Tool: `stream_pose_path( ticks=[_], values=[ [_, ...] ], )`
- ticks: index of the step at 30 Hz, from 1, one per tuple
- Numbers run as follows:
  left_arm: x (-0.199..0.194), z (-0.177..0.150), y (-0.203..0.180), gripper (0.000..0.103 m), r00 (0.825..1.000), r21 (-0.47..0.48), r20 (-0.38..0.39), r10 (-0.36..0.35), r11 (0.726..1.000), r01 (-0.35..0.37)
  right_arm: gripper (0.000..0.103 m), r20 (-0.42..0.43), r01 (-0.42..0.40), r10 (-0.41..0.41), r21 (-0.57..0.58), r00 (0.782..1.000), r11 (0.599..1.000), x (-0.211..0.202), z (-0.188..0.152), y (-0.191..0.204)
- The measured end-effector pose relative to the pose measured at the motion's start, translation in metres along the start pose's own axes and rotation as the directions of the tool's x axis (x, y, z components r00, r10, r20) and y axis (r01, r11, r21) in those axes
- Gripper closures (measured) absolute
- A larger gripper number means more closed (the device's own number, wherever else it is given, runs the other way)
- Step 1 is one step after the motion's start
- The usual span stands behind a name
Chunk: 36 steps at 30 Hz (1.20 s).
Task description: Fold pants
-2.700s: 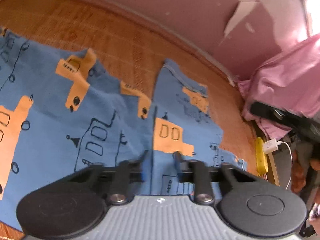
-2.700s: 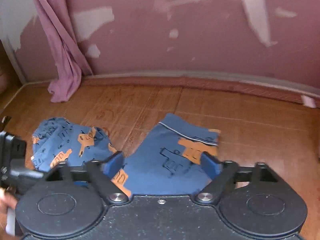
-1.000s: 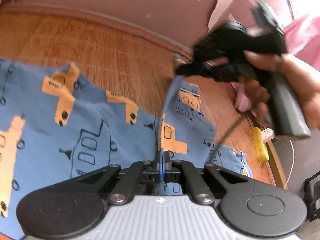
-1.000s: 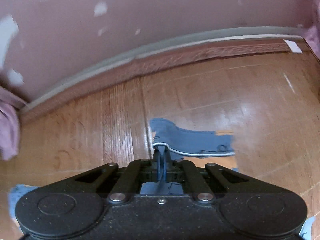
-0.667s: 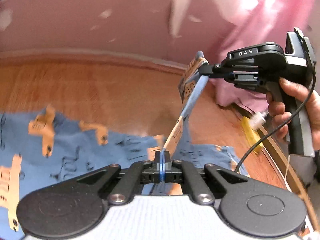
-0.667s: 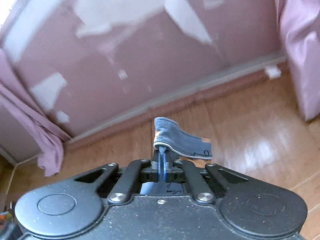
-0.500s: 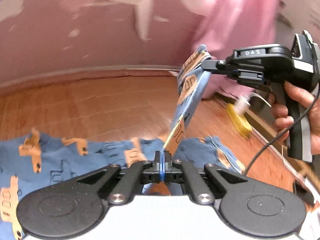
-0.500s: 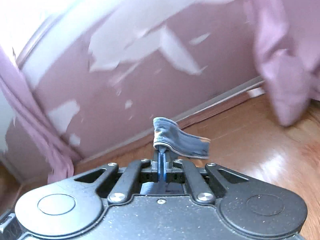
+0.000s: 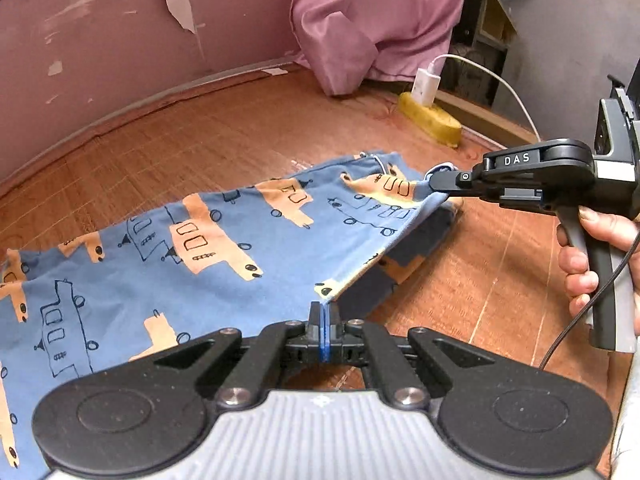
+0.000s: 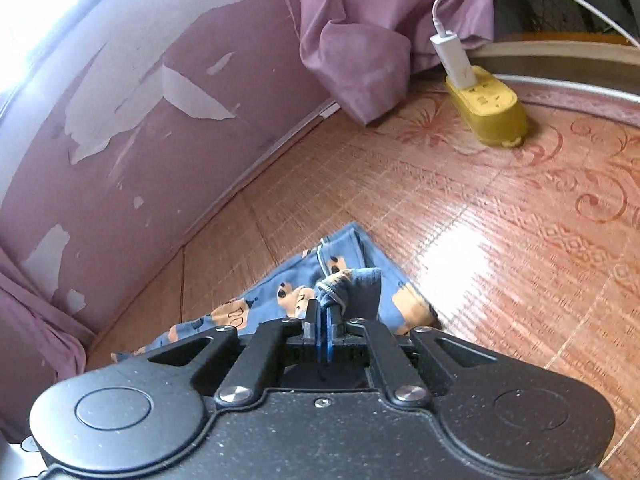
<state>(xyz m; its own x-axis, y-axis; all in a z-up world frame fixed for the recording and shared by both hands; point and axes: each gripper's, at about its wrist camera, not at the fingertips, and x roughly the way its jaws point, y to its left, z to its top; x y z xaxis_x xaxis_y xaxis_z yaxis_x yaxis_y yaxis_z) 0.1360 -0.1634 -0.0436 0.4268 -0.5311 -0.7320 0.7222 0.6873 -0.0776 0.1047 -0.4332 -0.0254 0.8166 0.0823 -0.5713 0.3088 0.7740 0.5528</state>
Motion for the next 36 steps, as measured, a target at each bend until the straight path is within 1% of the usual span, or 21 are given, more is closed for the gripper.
stream_pose_path(
  ticks=[2, 4, 5, 6, 7, 10, 11, 12, 13, 17, 19, 21, 23, 25, 27, 28, 29, 30, 32, 34, 36],
  values=[
    [0.002, 0.000, 0.000, 0.103, 1.000, -0.006, -0.007, 0.005, 1.000, -0.005, 0.092, -0.012, -0.006, 0.006, 0.006, 1.000, 1.000, -0.001, 0.000, -0.002],
    [0.003, 0.001, 0.001, 0.103, 1.000, -0.011, -0.012, 0.007, 1.000, -0.007, 0.070, -0.016, -0.030, 0.030, 0.030, 0.999, 0.999, -0.006, 0.000, -0.006],
    [0.003, 0.001, 0.001, 0.103, 1.000, -0.012, -0.014, 0.008, 1.000, -0.008, 0.065, -0.016, -0.043, 0.043, 0.042, 0.999, 0.998, -0.007, 0.000, -0.008],
    [0.004, 0.001, 0.001, 0.103, 1.000, -0.013, -0.016, 0.009, 1.000, -0.009, 0.053, -0.013, -0.043, 0.044, 0.049, 0.999, 0.998, -0.011, -0.001, -0.012],
    [0.004, 0.002, 0.001, 0.103, 1.000, -0.014, -0.019, 0.010, 1.000, -0.011, 0.046, -0.006, -0.037, 0.038, 0.057, 0.999, 0.998, -0.012, -0.001, -0.013],
    [0.005, 0.004, 0.002, 0.103, 1.000, -0.021, -0.023, 0.011, 1.000, -0.011, 0.049, 0.011, -0.022, 0.021, 0.091, 1.000, 0.996, -0.013, 0.001, -0.020],
    [0.005, 0.004, 0.002, 0.103, 1.000, -0.023, -0.023, 0.011, 1.000, -0.011, 0.053, 0.004, -0.012, 0.012, 0.101, 1.000, 0.995, -0.011, 0.002, -0.022],
    [0.005, 0.004, 0.003, 0.103, 1.000, -0.024, -0.022, 0.010, 1.000, -0.011, 0.069, -0.009, 0.003, -0.003, 0.109, 1.000, 0.994, -0.008, 0.002, -0.023],
    [0.006, 0.005, 0.002, 0.103, 1.000, -0.025, -0.022, 0.011, 1.000, -0.012, 0.076, -0.023, 0.021, -0.019, 0.110, 1.000, 0.994, -0.005, 0.001, -0.025],
    [0.004, 0.005, 0.002, 0.103, 1.000, -0.032, -0.015, 0.014, 0.999, -0.015, 0.086, -0.011, 0.032, -0.031, 0.081, 0.999, 0.996, -0.002, 0.001, -0.020],
    [0.003, 0.006, 0.002, 0.103, 1.000, -0.039, -0.009, 0.017, 0.999, -0.017, 0.087, 0.033, 0.022, -0.021, -0.031, 0.999, 0.999, -0.005, 0.006, -0.003],
    [0.002, 0.006, 0.002, 0.103, 1.000, -0.050, 0.001, 0.017, 0.999, -0.017, 0.087, 0.108, -0.006, 0.029, -0.213, 0.994, 0.977, -0.013, 0.014, 0.024],
    [0.001, 0.007, 0.002, 0.103, 1.000, -0.064, 0.011, 0.016, 0.998, -0.015, 0.087, 0.181, -0.040, 0.119, -0.390, 0.976, 0.920, -0.027, 0.019, 0.051],
    [0.001, 0.008, 0.003, 0.103, 1.000, -0.069, 0.015, 0.014, 0.998, -0.013, 0.087, 0.220, -0.030, 0.169, -0.524, 0.961, 0.851, -0.039, 0.016, 0.069],
    [0.003, 0.009, 0.003, 0.103, 1.000, -0.074, 0.006, 0.013, 0.997, -0.013, 0.087, 0.218, 0.028, 0.121, -0.580, 0.968, 0.814, -0.039, 0.008, 0.069],
    [0.005, 0.009, 0.004, 0.103, 1.000, -0.078, -0.003, 0.011, 0.997, -0.011, 0.087, 0.196, 0.054, 0.071, -0.568, 0.978, 0.821, -0.034, 0.004, 0.062],
    [0.008, 0.008, 0.004, 0.103, 1.000, -0.081, -0.015, 0.007, 0.997, -0.009, 0.087, 0.161, 0.085, 0.002, -0.530, 0.987, 0.843, -0.026, 0.002, 0.051],
    [0.010, 0.007, 0.004, 0.103, 1.000, -0.081, -0.024, 0.005, 0.997, -0.007, 0.087, 0.126, 0.123, -0.070, -0.485, 0.990, 0.866, -0.018, 0.001, 0.038],
    [0.012, 0.005, 0.004, 0.103, 0.999, -0.071, -0.035, -0.001, 0.997, -0.001, 0.087, 0.047, 0.185, -0.182, -0.408, 0.982, 0.894, -0.004, -0.001, 0.014],
    [0.013, 0.005, 0.002, 0.103, 0.999, -0.056, -0.043, -0.008, 0.998, 0.006, 0.087, 0.011, 0.201, -0.211, -0.363, 0.977, 0.910, 0.001, -0.001, 0.006],
    [0.013, 0.005, -0.001, 0.103, 0.999, -0.039, -0.044, -0.010, 0.999, 0.008, 0.086, 0.041, 0.229, -0.233, -0.406, 0.972, 0.885, 0.001, -0.004, 0.013]
  ],
)
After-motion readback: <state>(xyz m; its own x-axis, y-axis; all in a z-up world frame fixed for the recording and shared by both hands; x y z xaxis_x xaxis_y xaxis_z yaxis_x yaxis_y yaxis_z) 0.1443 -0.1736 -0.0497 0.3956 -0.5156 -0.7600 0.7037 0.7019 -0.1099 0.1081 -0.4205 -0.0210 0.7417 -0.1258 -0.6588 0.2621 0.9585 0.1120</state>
